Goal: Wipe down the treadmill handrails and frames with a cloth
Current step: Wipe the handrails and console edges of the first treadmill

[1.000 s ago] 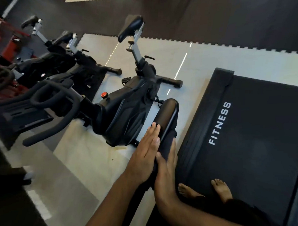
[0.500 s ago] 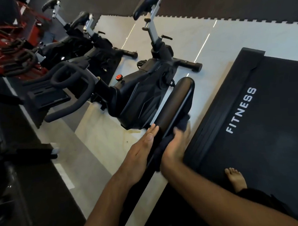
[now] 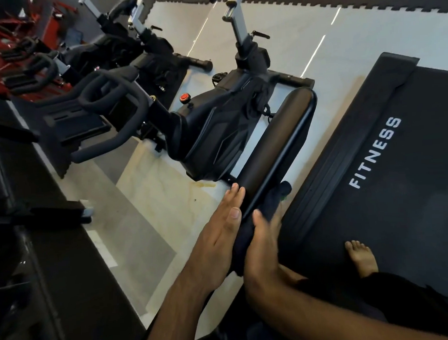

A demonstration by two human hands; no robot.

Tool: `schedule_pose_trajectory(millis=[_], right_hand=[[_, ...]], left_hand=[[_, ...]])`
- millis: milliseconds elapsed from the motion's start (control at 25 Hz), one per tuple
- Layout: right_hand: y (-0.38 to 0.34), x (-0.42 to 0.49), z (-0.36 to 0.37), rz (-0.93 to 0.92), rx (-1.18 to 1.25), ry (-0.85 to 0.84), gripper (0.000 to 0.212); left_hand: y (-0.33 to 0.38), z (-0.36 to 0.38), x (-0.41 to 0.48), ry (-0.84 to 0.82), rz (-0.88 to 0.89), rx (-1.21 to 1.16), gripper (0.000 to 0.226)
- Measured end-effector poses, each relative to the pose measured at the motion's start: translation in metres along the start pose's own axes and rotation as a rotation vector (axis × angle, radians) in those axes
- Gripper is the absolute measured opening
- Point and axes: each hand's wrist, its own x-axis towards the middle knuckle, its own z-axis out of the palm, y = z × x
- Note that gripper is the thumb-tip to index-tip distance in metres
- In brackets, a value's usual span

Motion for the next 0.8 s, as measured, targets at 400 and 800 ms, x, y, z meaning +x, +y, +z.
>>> schedule_pose_trajectory(millis=[400,800], right_hand=[[0.015,0.02,0.005,0.116,0.059,0.188,0.048],[0.043,-0.008,0.007,0.296,0.026,0.173,0.04]], left_hand=[[-0.008,-0.003,-0.017,0.014,-0.081,-0.022,0.058],[-0.027,-0.012,-0.043,0.058,-0.119,-0.056,0.056]])
